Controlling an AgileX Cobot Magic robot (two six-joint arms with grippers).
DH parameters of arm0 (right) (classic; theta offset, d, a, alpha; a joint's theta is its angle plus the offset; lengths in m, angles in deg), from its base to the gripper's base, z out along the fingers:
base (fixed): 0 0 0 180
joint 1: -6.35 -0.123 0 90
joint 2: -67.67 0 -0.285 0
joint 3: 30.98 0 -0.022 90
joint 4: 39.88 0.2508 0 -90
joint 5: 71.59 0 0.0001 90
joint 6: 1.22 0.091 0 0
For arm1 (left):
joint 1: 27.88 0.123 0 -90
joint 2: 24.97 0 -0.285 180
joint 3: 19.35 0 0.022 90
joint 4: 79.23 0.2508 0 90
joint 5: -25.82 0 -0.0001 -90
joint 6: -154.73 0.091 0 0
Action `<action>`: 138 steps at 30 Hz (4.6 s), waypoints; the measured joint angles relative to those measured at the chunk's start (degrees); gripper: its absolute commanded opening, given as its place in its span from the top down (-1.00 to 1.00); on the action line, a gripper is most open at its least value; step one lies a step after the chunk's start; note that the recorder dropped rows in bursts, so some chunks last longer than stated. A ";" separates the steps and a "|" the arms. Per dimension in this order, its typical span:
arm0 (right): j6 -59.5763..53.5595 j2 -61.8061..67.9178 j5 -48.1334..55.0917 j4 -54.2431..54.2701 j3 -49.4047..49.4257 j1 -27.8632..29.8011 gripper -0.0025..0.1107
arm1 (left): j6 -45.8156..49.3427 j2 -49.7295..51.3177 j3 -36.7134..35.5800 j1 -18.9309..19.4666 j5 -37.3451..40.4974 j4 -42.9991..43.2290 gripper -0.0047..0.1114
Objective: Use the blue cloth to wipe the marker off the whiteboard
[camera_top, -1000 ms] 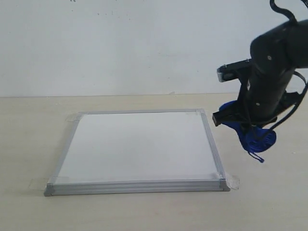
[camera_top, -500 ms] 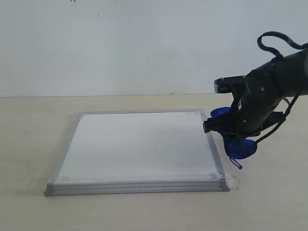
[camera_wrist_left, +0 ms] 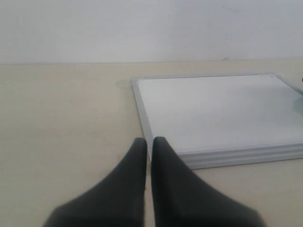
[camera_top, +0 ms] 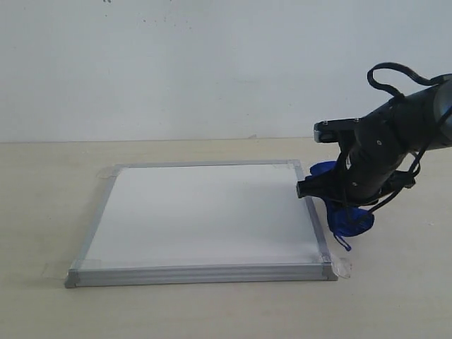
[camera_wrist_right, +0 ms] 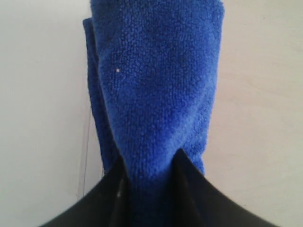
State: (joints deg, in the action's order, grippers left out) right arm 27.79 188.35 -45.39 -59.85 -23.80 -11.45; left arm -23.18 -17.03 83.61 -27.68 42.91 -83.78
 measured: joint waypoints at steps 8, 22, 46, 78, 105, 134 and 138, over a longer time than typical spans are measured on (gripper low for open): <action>4.44 0.39 1.14 -3.62 0.00 0.00 0.96 | 0.00 0.00 0.00 0.00 0.00 0.00 0.85; 4.58 3.18 -1.99 -3.95 0.00 0.00 0.96 | 0.00 0.00 0.00 0.00 0.00 0.00 0.85; 2.94 3.96 -2.20 -3.71 -0.12 0.00 -0.14 | 0.00 0.00 0.00 0.00 0.00 0.00 0.85; -0.48 2.52 -0.27 -3.36 -0.12 0.00 0.96 | 0.00 0.00 0.00 0.00 0.00 0.00 0.85; -2.63 -14.41 4.93 -3.12 5.92 -3.83 0.96 | 0.00 0.00 0.00 0.00 0.00 0.00 0.85; 4.62 -76.09 8.61 -1.79 29.10 -26.76 0.96 | 0.00 0.00 0.00 0.00 0.00 0.00 0.85; 1.66 -76.09 9.04 -6.11 29.10 -26.76 0.96 | 0.00 0.00 0.00 0.00 0.00 0.00 0.85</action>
State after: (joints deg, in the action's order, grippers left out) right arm 29.45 112.26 -36.35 -65.96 5.30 -38.21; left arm -23.18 -17.03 83.61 -27.68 42.91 -83.78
